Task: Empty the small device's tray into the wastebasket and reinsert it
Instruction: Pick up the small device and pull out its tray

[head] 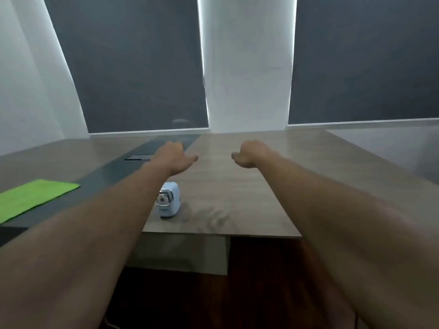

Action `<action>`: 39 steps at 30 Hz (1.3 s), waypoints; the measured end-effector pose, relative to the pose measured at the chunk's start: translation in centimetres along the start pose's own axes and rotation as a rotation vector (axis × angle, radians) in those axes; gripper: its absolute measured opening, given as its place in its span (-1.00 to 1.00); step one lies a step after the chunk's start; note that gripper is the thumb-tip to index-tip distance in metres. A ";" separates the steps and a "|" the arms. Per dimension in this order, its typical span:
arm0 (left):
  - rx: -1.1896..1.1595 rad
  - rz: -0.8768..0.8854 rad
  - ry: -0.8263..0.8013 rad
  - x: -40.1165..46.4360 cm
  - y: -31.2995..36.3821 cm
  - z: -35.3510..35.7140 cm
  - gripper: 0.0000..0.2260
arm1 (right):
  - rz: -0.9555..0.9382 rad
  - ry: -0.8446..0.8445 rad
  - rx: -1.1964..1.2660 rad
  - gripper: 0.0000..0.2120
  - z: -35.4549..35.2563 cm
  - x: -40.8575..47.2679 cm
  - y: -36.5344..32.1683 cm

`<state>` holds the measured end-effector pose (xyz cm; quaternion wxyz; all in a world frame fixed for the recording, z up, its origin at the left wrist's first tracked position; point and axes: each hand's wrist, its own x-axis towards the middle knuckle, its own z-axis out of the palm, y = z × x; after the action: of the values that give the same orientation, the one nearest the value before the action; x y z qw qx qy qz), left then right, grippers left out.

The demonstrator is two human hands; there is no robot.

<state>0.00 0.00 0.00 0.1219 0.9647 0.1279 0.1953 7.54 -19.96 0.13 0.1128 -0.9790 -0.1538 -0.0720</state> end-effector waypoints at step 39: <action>-1.339 -0.570 -0.059 -1.6 -3.9 9.3 -0.64 | 0.062 -0.512 1.101 -0.30 10.4 -0.6 -2.4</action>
<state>1.55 1.43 -9.97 0.7356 0.6175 0.2237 0.1662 7.32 -15.38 -9.56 0.5640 -0.7670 -0.1622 0.2594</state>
